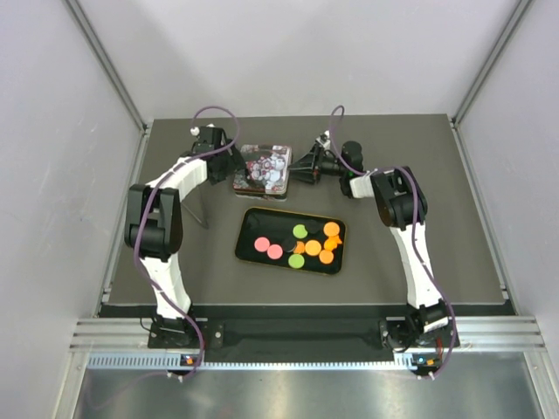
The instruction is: Pack the cookies
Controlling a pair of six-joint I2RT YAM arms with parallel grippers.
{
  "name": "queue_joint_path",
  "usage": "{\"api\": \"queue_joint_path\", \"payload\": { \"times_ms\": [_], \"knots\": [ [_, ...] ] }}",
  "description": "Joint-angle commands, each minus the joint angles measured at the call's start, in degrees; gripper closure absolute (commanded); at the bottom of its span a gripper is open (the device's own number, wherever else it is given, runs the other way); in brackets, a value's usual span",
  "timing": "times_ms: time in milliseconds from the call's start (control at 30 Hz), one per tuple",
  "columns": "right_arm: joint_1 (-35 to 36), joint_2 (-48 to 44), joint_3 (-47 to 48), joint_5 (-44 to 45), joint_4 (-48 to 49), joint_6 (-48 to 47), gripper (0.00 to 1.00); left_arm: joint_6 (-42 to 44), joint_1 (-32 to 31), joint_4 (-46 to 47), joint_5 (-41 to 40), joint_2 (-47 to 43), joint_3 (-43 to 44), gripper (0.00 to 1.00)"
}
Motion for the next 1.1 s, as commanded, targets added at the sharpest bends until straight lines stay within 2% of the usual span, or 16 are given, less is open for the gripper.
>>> {"api": "queue_joint_path", "payload": {
  "times_ms": [0, 400, 467, 700, 867, 1067],
  "knots": [
    [-1.2, -5.0, -1.7, 0.9, -1.3, -6.1, 0.55, 1.3, -0.7, -1.9, -0.9, 1.8, 2.8, 0.18],
    [-2.4, -10.2, -3.7, 5.7, -20.9, -22.8, 0.48, 4.9, -1.4, -5.3, -0.6, 3.8, 8.3, 0.17],
    [-2.5, -10.9, -3.5, 6.9, -22.6, -25.3, 0.47, 5.6, -1.4, -5.9, 1.6, 4.6, 9.3, 0.17],
    [-2.4, -13.5, -2.7, 10.7, -28.2, -30.6, 0.33, 8.6, -2.1, -7.7, 3.9, 5.9, 12.4, 0.17],
    [-1.3, -15.7, -0.3, 14.8, -37.7, -38.3, 0.24, 9.2, -2.3, -8.4, 4.9, 6.6, 14.2, 0.17],
    [-0.7, -14.6, 1.8, 17.2, -41.3, -40.9, 0.21, 9.8, -3.1, -8.5, 6.2, 7.2, 15.9, 0.16]
  ]
}}
